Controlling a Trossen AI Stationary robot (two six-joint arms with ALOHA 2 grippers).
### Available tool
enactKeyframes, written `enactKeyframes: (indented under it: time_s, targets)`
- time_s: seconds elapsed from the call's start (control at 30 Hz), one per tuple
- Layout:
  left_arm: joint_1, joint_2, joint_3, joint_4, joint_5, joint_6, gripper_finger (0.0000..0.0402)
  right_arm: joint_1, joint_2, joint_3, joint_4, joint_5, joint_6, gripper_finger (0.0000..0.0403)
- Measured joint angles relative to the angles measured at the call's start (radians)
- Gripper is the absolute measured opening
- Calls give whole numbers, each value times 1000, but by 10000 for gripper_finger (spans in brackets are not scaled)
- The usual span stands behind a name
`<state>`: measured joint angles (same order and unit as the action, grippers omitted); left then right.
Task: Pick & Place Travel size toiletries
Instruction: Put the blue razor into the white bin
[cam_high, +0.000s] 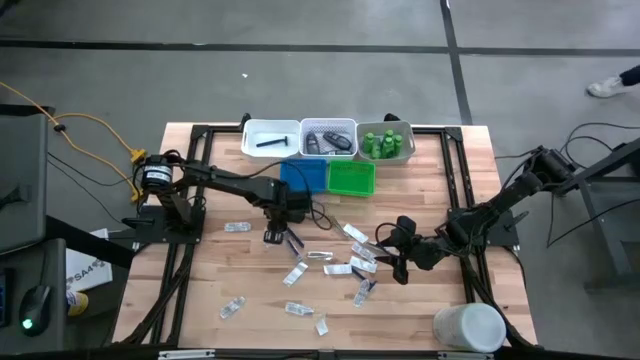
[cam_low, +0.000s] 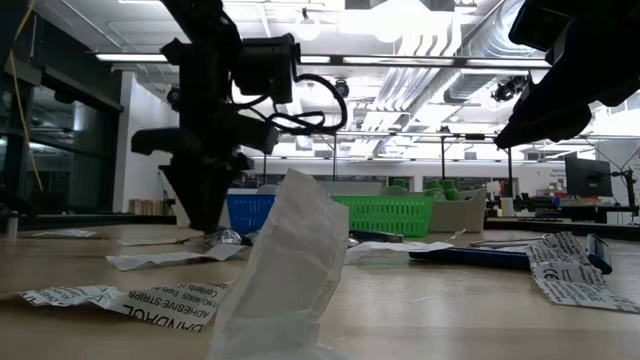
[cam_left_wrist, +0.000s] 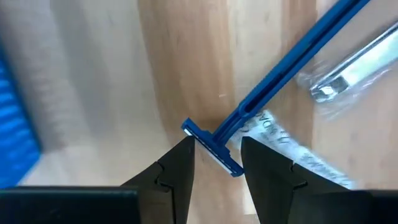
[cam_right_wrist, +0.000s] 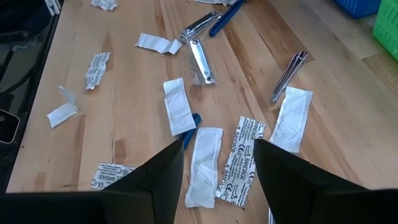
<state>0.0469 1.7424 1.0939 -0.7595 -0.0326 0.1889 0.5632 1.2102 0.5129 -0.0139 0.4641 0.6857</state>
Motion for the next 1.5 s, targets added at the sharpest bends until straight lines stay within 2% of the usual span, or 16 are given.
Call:
enactKeyframes:
  time_s: [0.2, 0.43, 0.57, 0.8, 1.5]
  targets:
    - [-55, 0, 2, 1, -120, 109, 129, 0, 0, 0, -7, 0, 3, 188]
    - [-76, -1, 30, 8, -142, 151, 129, 0, 0, 0, -9, -2, 4, 188]
    - [-75, -1, 32, -2, -142, 228, 129, 0, 0, 0, -12, -3, 15, 188]
    - [-75, 1, 32, 16, -6, 342, 129, 6, 0, 0, -21, -21, 30, 188]
    - [-73, 85, 34, 77, 24, 376, 129, 39, 40, 0, -14, -15, 71, 188]
